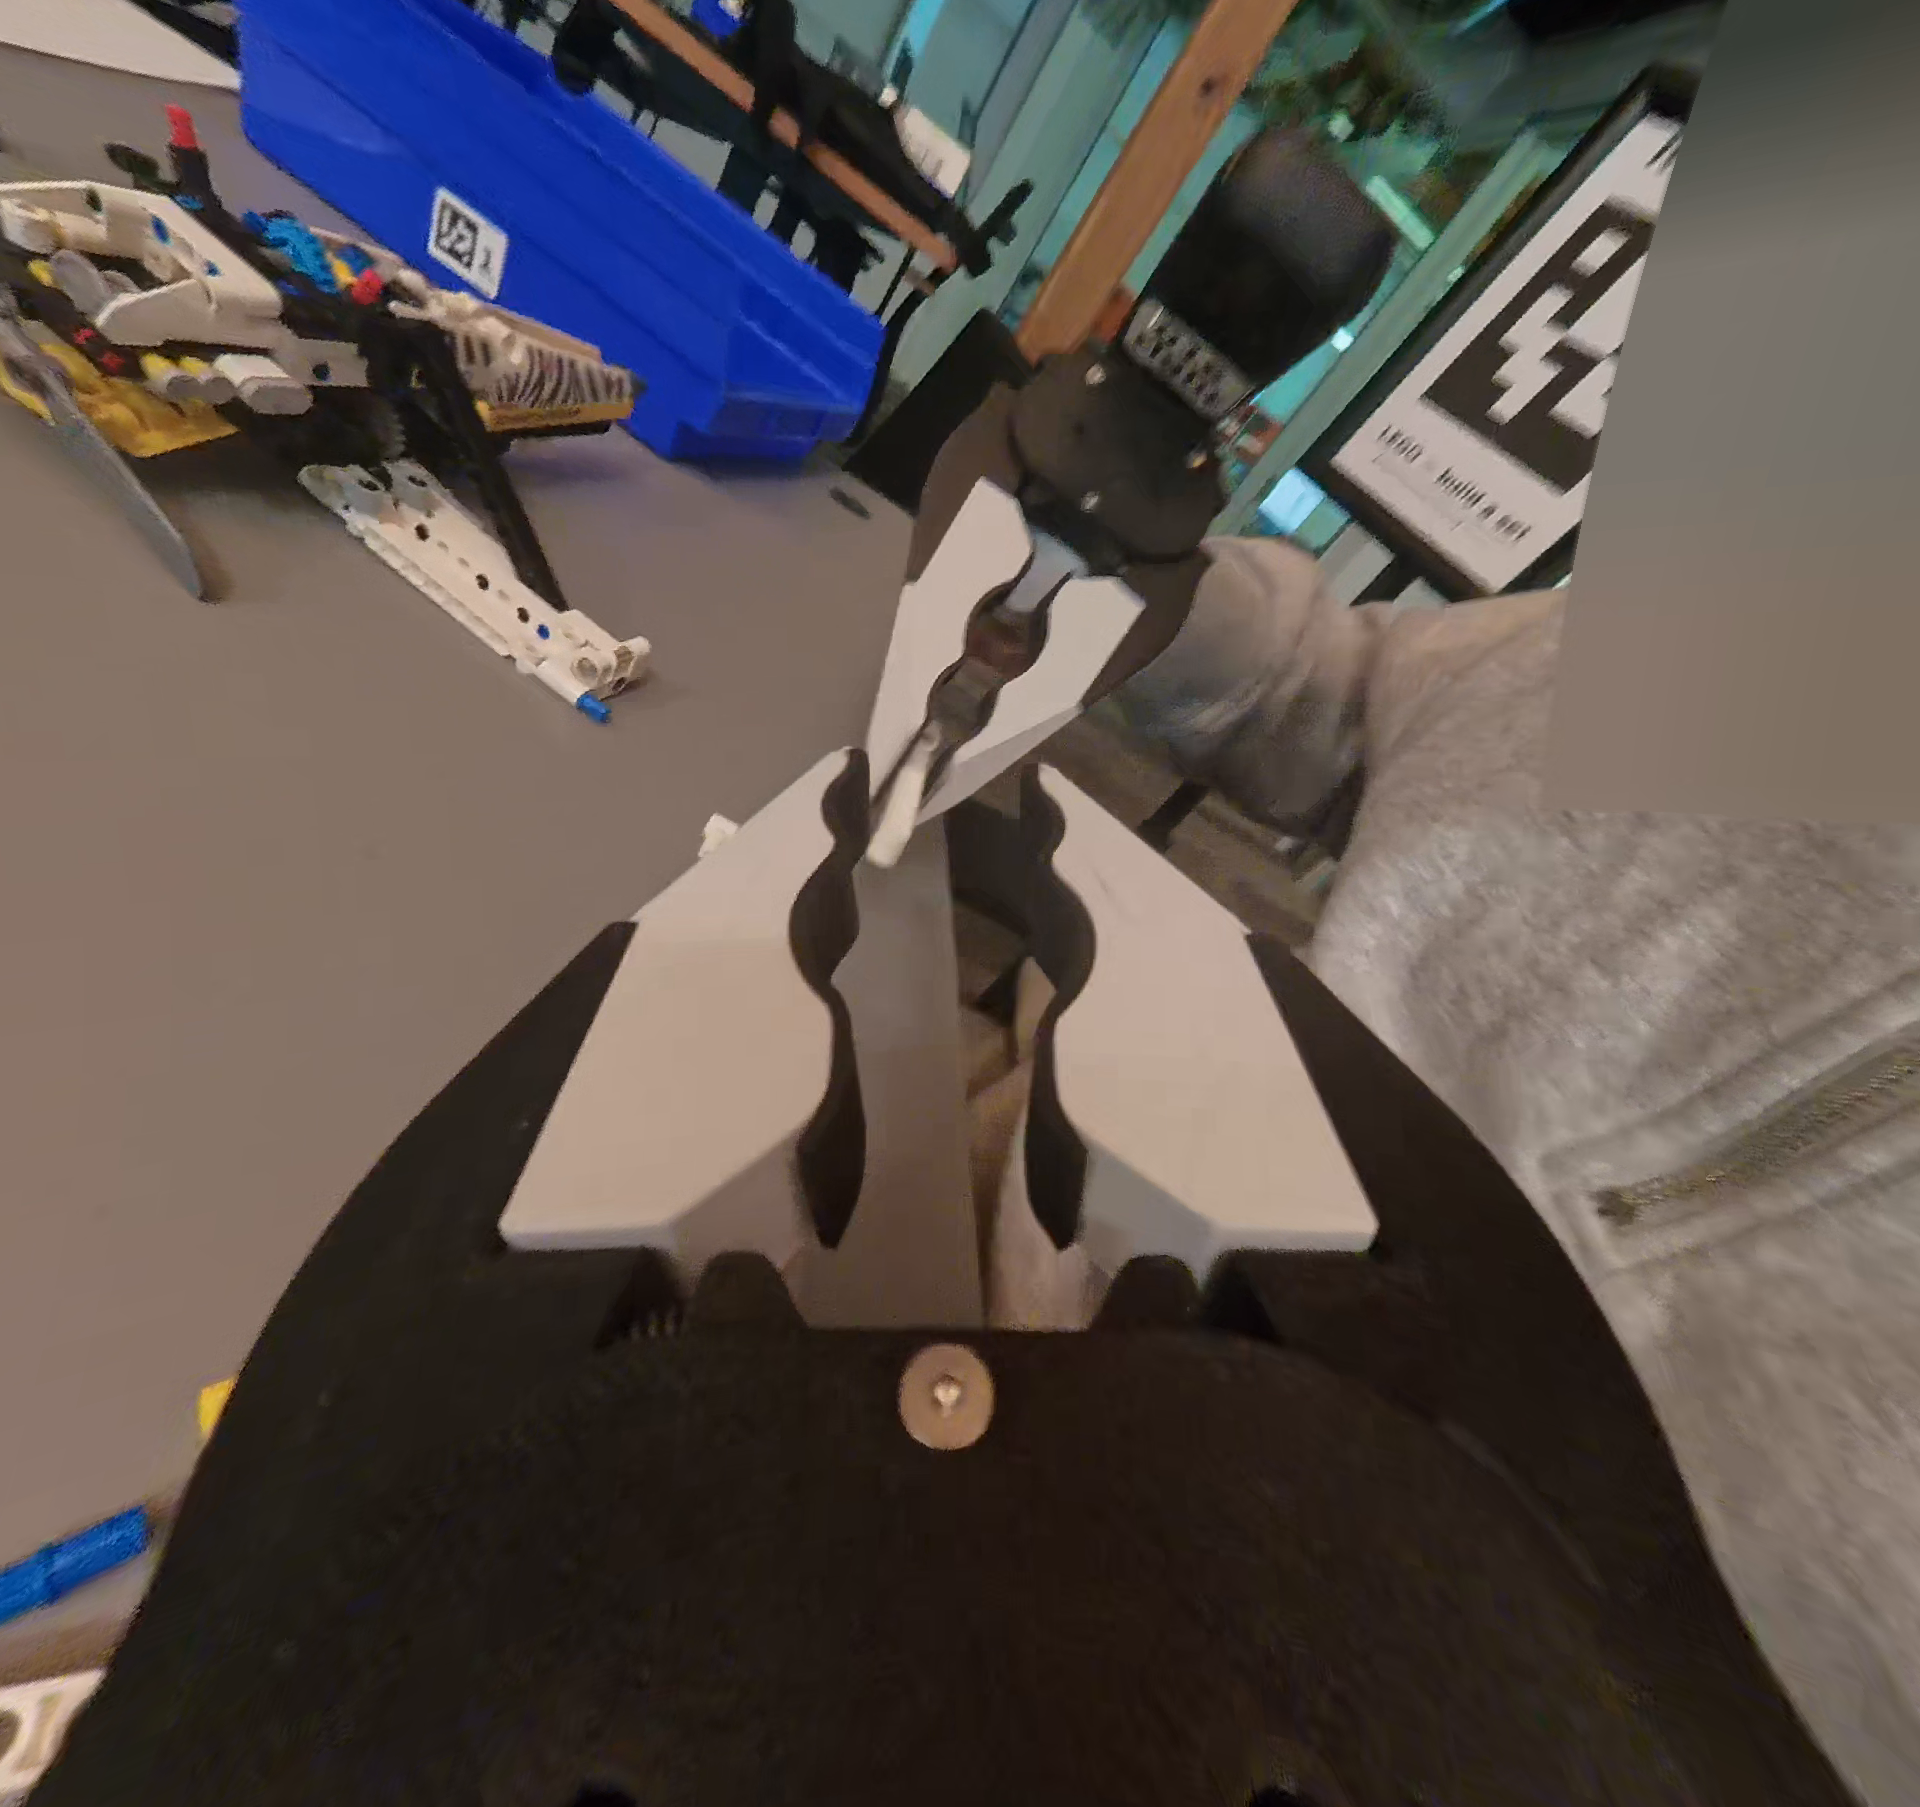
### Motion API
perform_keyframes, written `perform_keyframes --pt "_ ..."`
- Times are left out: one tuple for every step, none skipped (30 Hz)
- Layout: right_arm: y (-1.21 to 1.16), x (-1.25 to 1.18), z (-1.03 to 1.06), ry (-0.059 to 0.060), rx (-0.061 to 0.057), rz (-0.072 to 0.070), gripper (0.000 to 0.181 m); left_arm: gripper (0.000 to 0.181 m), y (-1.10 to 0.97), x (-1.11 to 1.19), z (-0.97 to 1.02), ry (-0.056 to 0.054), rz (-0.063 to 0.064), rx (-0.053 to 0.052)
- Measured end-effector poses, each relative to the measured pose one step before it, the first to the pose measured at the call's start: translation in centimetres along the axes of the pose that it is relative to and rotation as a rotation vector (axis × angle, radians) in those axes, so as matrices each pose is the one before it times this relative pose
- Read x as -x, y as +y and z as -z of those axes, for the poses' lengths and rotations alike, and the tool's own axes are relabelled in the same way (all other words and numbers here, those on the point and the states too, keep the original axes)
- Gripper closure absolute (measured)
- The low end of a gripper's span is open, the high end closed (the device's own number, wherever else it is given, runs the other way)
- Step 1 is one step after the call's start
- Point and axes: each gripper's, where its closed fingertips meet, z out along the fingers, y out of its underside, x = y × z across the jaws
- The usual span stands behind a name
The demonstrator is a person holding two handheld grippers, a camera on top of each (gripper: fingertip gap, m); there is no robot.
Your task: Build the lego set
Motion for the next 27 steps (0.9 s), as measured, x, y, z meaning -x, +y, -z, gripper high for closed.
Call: perform_keyframes --pt "0.664 -0.107 0.021 -0.0079 0.029 0.0349 0.175 0.155 -0.387 -0.23 0.184 0.0252 0.023 -0.0247" --pt "0.605 -0.174 -0.014 -0.0024 0.0282 0.0387 0.175 0.155 -0.335 -0.194 0.146 0.0201 0.017 -0.0209" --pt "0.509 -0.217 -0.063 0.0006 0.0221 0.0443 0.175 0.155 -0.232 -0.136 0.097 0.0125 0.0083 -0.0142" --pt "0.424 -0.291 -0.098 0.0071 0.0162 0.0474 0.175 0.155 -0.107 -0.008 0.047 0.0018 0.0026 -0.0062" --pt "0.426 -0.355 -0.156 0.01 0.017 0.0429 0.175 0.155 -0.004 0.031 0.02 -0.0038 -0.0035 0.0009" --pt "0.408 -0.24 -0.21 0.0019 0.0199 0.0325 0.175 0.155 0.015 0.071 -0.01 -0.0071 -0.0059 0.0026" --pt "0.324 -0.103 -0.252 -0.0057 0.0177 0.0218 0.174 0.154 -0.011 0.108 -0.002 -0.0103 -0.0056 0.0006" --pt "0.196 -0.083 -0.272 -0.0061 0.0121 0.0142 0.174 0.154 -0.02 0.067 -0.011 -0.0071 -0.0053 0.0003" --pt "0.1 -0.034 -0.23 -0.0059 0.0073 0.0111 0.174 0.154 -0.01 0.005 0.007 -0.0012 -0.0033 0.0011" --pt "0.054 -0.026 -0.199 -0.0039 0.0044 0.0094 0.172 0.154 -0.004 -0.031 0.014 0.002 -0.0003 0.0012" --pt "-0.03 -0.058 -0.119 -0.0002 -0.0016 0.0054 0.17 0.154 -0.001 0.007 0.022 0.0008 0.0008 0.0003" --pt "-0.087 -0.03 -0.029 -0.0013 -0.0062 0.0006 0.166 0.154 -0.005 0.035 0.031 -0.0003 0.0 -0.0005" --pt "-0.006 -0.028 0.006 -0.0017 -0.0014 -0.0038 0.164 0.154 -0.006 0.049 0.036 -0.0006 0.0002 -0.0007" --pt "0.067 -0.078 0.037 0.0012 0.0034 -0.0063 0.163 0.154 -0.018 0.041 0.039 0.0001 0.0009 -0.0013" --pt "0.076 -0.061 0.074 0.0015 0.0027 -0.007 0.161 0.154 -0.038 0.038 0.037 0.0015 0.0017 -0.0024" --pt "0.029 -0.056 0.105 0.0003 -0.0013 -0.011 0.159 0.154 -0.048 0.029 0.043 0.0022 0.0026 -0.0035" --pt "-0.058 -0.074 0.123 0.0007 -0.0059 -0.0154 0.157 0.154 -0.027 0.05 0.047 0.0012 0.0032 -0.0032" --pt "-0.133 -0.068 0.13 0.0013 -0.0106 -0.013 0.16 0.154 -0.033 0.044 0.048 0.0015 0.0026 -0.003" --pt "-0.167 0.022 0.084 -0.0013 -0.0122 -0.0062 0.165 0.155 0.004 0.049 0.048 0.0017 0.0032 -0.0024" --pt "-0.064 0.104 0.003 -0.0041 -0.0053 -0.0015 0.17 0.155 0.02 0.042 0.026 0.0017 0.0041 -0.0015" --pt "-0.019 0.129 -0.067 -0.0053 0.0 -0.0005 0.173 0.155 0.042 0.043 0.02 0.0019 0.0043 -0.0005" --pt "-0.003 0.078 -0.09 -0.0036 0.0011 -0.0016 0.174 0.155 0.048 0.039 0.003 0.0014 0.0042 0.0001" --pt "0.035 0.009 -0.116 -0.0008 0.0035 -0.0032 0.173 0.155 0.052 0.03 -0.017 0.0004 0.003 0.0013" --pt "-0.059 -0.018 -0.086 -0.0008 -0.0023 -0.0063 0.172 0.155 0.09 0.026 -0.047 -0.0011 -0.0001 0.0039" --pt "-0.127 -0.007 -0.056 -0.0045 -0.0075 -0.0121 0.173 0.155 0.127 0.03 -0.075 -0.0035 -0.0034 0.0069" --pt "-0.097 0.019 -0.07 -0.0093 -0.0075 -0.0186 0.173 0.155 0.16 0.045 -0.091 -0.0066 -0.0063 0.0094" --pt "-0.112 0.002 -0.044 -0.011 -0.0084 -0.0253 0.173 0.154 0.137 0.013 -0.11 -0.0071 -0.0075 0.0098"
